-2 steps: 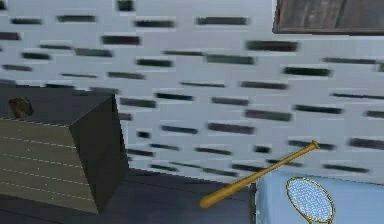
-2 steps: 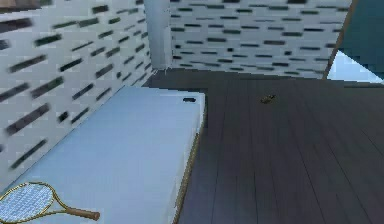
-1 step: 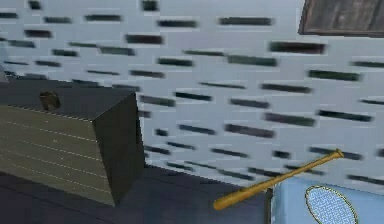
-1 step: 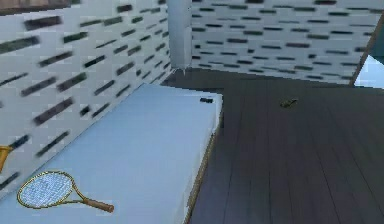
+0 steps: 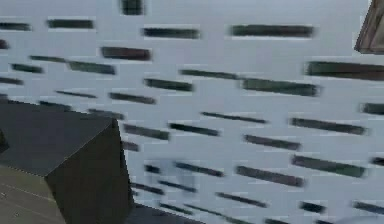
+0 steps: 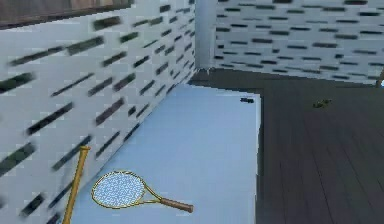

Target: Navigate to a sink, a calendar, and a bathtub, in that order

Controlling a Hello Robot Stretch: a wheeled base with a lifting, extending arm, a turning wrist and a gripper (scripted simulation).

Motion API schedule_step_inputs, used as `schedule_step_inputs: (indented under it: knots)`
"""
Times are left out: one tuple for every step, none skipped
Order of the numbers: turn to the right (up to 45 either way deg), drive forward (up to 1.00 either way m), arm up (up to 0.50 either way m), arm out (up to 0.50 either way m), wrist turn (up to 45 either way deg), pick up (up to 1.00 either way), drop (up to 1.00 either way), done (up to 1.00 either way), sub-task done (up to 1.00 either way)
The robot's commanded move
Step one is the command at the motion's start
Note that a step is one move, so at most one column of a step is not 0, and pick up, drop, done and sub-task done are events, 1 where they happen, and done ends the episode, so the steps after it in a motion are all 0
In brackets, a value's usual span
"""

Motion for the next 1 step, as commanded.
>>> schedule_step_inputs:
  knots:
    - [-45.0, 0.00, 0.00, 0.00, 0.0, 0.00, 0.00, 0.00, 0.00]
